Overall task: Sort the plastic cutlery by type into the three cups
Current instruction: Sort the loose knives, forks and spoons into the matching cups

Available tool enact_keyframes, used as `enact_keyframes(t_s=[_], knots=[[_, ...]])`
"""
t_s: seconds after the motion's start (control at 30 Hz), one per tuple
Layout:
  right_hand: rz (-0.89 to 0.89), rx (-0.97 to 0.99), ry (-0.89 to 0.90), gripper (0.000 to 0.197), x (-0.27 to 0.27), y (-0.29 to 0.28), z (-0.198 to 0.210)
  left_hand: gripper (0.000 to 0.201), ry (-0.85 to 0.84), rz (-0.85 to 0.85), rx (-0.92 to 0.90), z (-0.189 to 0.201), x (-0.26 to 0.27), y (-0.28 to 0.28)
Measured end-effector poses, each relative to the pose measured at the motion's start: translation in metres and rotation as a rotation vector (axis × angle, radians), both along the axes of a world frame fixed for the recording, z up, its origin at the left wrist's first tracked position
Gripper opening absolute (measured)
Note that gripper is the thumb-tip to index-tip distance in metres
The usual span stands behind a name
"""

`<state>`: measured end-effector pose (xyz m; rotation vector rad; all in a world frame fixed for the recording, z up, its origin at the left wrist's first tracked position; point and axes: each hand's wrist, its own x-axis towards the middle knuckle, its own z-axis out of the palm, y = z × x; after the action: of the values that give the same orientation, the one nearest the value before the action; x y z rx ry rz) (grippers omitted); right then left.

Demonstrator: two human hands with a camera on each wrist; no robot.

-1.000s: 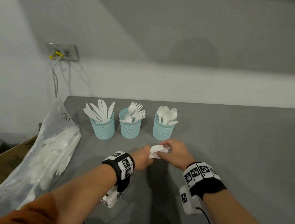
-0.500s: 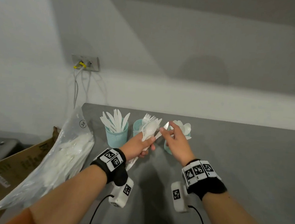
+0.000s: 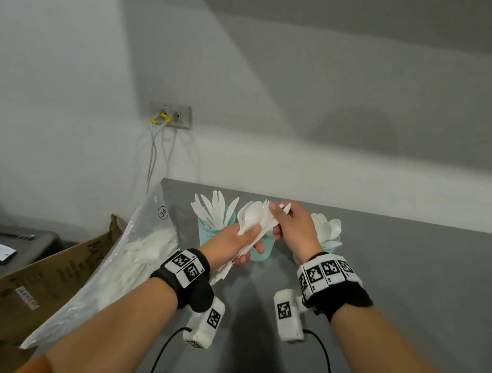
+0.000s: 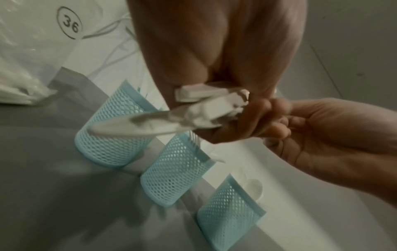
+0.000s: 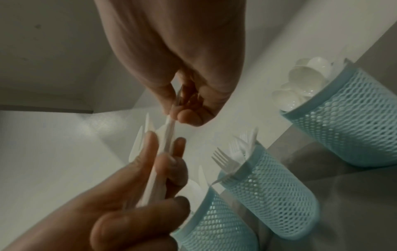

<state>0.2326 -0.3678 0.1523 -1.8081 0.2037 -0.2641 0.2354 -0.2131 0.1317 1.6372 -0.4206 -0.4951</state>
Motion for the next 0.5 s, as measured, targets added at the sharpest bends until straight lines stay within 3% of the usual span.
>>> enact_keyframes(t_s=[0.1, 0.23, 0.5], knots=[[0.01, 0.014, -0.018, 0.02, 0.002, 0.009, 0.006, 0.04, 0.03, 0.088, -0.079, 0.001, 0.005, 0.008], [0.057, 0.092, -0.035, 0.025, 0.008, 0.026, 0.006, 0.038, -0.002, 0.132, -0.119, 0.007, 0.005, 0.016], [0.251, 0.051, -0.007, 0.021, 0.001, 0.059, 0.005, 0.027, -0.09, 0.181, -0.096, 0.012, 0.012, 0.025]])
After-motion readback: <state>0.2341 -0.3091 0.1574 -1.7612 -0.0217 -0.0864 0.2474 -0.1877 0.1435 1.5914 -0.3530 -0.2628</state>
